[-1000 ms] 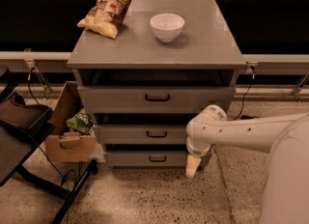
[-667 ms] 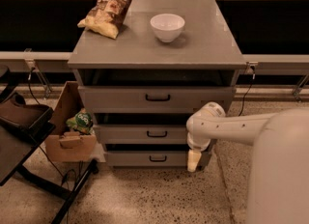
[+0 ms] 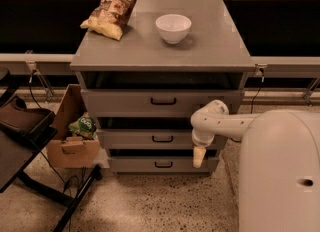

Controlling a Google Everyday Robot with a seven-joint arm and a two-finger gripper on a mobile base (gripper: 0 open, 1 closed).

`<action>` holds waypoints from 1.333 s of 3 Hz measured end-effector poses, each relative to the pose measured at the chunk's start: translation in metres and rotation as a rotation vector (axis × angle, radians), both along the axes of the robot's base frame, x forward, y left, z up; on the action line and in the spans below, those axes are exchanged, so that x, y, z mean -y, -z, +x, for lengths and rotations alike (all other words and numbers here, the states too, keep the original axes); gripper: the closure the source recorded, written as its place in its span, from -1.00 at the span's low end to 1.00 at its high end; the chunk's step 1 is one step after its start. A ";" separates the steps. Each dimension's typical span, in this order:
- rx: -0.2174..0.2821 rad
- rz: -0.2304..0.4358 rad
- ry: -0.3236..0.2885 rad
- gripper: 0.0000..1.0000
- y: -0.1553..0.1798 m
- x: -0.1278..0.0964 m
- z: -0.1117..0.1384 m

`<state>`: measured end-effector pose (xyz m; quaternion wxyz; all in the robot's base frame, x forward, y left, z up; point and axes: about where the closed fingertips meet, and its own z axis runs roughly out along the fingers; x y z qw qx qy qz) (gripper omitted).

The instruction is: Open middle drawer

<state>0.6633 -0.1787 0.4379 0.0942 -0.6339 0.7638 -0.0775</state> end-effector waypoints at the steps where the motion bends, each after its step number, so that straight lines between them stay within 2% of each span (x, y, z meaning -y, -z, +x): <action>1: -0.003 0.009 -0.021 -0.72 0.006 -0.006 0.019; 2: -0.020 0.018 -0.032 -0.23 0.007 -0.007 0.025; 4: -0.063 0.001 -0.027 0.69 -0.004 0.006 0.004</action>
Offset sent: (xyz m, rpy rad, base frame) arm 0.0343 0.0078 -0.0031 0.0294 0.0307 0.0440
